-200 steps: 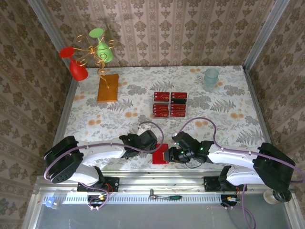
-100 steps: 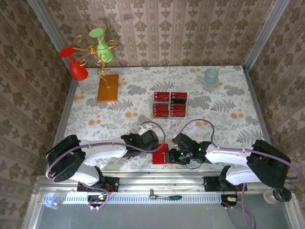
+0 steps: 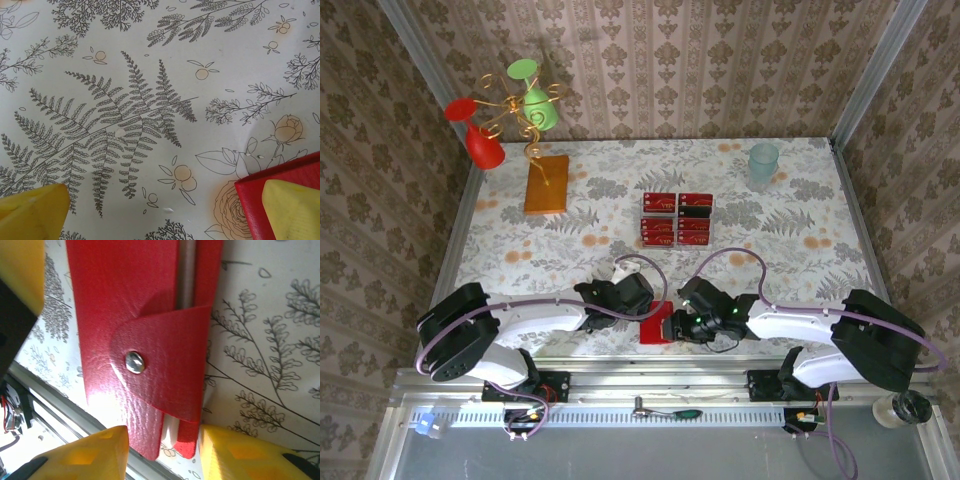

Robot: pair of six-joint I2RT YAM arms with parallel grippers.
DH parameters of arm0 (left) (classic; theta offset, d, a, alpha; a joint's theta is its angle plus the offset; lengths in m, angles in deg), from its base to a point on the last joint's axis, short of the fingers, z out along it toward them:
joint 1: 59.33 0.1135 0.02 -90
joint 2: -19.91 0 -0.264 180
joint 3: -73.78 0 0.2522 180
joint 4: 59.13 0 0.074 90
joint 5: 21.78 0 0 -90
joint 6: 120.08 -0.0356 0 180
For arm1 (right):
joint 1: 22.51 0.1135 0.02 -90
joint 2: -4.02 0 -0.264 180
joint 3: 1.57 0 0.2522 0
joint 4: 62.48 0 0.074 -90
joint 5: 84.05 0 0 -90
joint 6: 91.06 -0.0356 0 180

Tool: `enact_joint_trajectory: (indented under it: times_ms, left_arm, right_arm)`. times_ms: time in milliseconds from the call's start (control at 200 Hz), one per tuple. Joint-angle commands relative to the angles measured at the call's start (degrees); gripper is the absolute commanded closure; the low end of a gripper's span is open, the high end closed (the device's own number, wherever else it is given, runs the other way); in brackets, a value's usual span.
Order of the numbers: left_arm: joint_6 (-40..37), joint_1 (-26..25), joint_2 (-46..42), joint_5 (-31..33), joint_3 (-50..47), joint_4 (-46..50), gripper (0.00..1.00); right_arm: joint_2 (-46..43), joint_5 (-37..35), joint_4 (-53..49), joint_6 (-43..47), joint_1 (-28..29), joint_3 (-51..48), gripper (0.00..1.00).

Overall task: Put the credit cards into the card holder
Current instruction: Pick up the card holder from the center of the table.

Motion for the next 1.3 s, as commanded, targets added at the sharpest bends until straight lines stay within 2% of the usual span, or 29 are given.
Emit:
enact_joint_trajectory:
  times_ms: [0,270,380,525,655,780,955,1135,1295]
  left_arm:
    - [1.0,-0.6,1.1,0.9,1.3,-0.2,0.00]
    - [1.4,-0.9,1.3,0.9,1.3,-0.2,0.00]
    - [1.7,-1.1,1.3,0.9,1.3,-0.2,0.00]
    - [2.2,-1.2,1.3,1.0,1.3,-0.4,0.00]
    - [2.5,0.0,-0.2,1.2,1.5,-0.1,0.00]
    - [2.6,4.7,-4.6,-0.4,1.6,0.6,0.00]
    - [1.0,13.7,-11.3,-7.8,2.4,-0.3,0.00]
    - [1.1,21.2,-14.5,-17.6,3.8,-2.7,0.00]
    - [6.4,27.1,-15.6,-28.0,2.5,-9.5,0.00]
  right_arm:
    - [0.8,0.6,1.2,0.4,0.2,1.4,0.58]
    - [3.1,1.4,5.3,-0.6,0.2,0.9,0.60]
    - [3.1,1.3,5.9,-0.7,0.2,0.9,0.71]
    - [3.0,1.9,5.9,-0.4,-0.3,0.9,1.00]
    - [1.9,2.5,5.9,-0.2,-1.5,1.0,1.00]
    - [-0.3,3.3,5.4,0.2,-3.3,1.6,1.00]
    - [-3.4,5.4,3.6,1.6,-7.0,5.0,1.00]
    - [-4.3,8.4,1.9,3.2,-10.6,11.1,1.00]
    - [-4.3,10.6,2.0,3.4,-12.6,16.2,1.00]
